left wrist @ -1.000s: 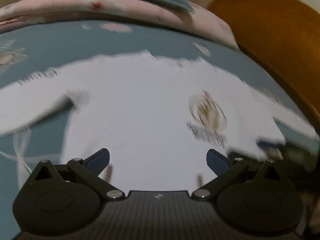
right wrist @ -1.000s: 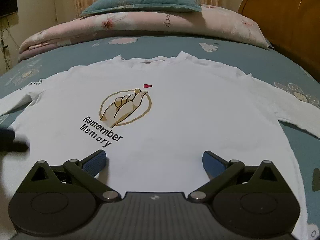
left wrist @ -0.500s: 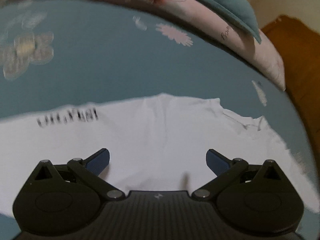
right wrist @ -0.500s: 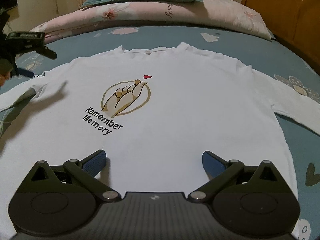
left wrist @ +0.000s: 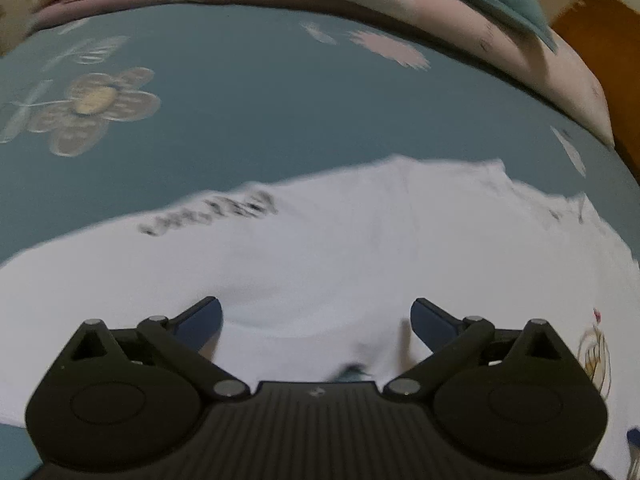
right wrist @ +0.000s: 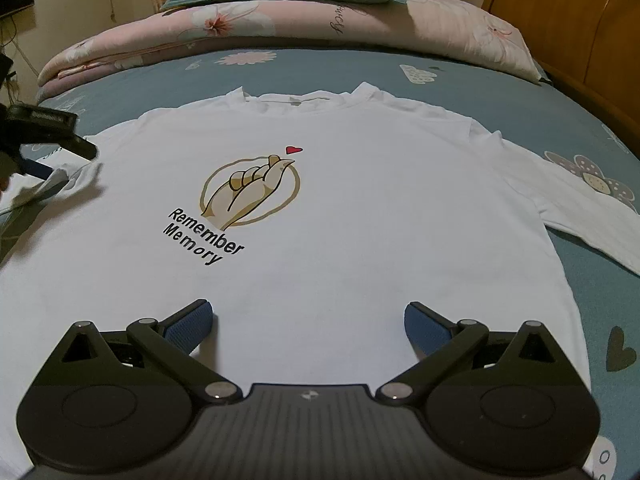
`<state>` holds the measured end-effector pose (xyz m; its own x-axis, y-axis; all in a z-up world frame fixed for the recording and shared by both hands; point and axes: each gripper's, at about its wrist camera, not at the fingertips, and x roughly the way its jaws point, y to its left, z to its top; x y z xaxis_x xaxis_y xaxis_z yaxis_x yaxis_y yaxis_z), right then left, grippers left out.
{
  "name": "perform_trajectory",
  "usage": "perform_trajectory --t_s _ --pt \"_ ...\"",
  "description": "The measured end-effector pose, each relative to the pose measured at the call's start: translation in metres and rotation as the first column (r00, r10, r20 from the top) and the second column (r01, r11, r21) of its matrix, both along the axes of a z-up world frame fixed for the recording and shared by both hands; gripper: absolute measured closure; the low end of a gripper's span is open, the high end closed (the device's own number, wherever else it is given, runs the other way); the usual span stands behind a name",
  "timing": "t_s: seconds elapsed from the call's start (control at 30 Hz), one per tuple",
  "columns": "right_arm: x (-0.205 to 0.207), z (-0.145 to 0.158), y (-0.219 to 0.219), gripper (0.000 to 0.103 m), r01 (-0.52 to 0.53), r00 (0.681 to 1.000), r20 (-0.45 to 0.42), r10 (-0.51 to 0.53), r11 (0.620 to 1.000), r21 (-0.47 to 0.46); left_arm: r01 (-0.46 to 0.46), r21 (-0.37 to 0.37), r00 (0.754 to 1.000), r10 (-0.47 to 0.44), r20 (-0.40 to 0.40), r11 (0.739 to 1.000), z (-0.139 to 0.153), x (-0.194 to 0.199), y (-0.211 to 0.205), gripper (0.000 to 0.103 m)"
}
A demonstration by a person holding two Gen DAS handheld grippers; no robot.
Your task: Fold clothes
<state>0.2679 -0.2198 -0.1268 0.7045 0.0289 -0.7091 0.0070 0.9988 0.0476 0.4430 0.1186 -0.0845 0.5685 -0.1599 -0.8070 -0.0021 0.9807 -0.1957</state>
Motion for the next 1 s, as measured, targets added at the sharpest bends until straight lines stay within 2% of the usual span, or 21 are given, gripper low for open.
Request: perform_trajectory --t_s 0.2,0.33,0.4,0.5,0.67,0.83,0.87,0.9,1.0 --pt "0.0 0.0 0.0 0.0 0.002 1.0 -0.001 -0.002 1.0 -0.001 -0.137 -0.001 0.99 0.137 0.037 0.991 0.027 -0.012 0.055 0.003" --pt "-0.001 -0.001 0.002 0.0 0.005 1.0 0.004 -0.004 1.0 -0.01 -0.237 -0.028 0.972 0.237 -0.009 0.971 0.017 -0.024 0.095 0.003" --pt "0.0 -0.001 0.003 0.0 0.006 1.0 0.007 -0.006 1.0 -0.014 -0.253 0.0 0.967 0.253 -0.018 0.967 0.008 -0.026 0.104 0.003" --pt "0.0 -0.002 0.004 0.0 0.006 1.0 0.012 -0.005 1.0 -0.018 -0.267 0.132 0.963 0.269 -0.001 0.955 -0.01 -0.021 0.099 0.004" --pt "0.0 -0.003 0.004 0.0 0.005 1.0 0.02 -0.005 1.0 -0.024 -0.312 0.148 0.95 0.309 0.046 0.938 -0.018 -0.005 0.108 0.001" --pt "0.0 -0.003 0.005 0.0 0.005 1.0 0.028 -0.004 1.0 -0.029 -0.382 0.17 0.924 0.382 0.035 0.908 -0.015 0.01 0.123 0.0" --pt "0.0 -0.003 0.005 0.0 0.005 1.0 0.028 -0.004 1.0 -0.029 -0.396 0.167 0.917 0.398 0.021 0.903 -0.012 0.011 0.124 0.003" --pt "0.0 -0.003 0.005 0.0 0.005 1.0 0.028 -0.004 1.0 -0.029 -0.398 0.157 0.916 0.402 0.012 0.904 -0.01 0.011 0.122 0.005" --pt "0.0 -0.004 0.005 0.0 0.005 1.0 0.029 -0.004 1.0 -0.03 -0.288 0.081 0.958 0.286 0.036 0.954 0.004 0.001 0.092 0.004"
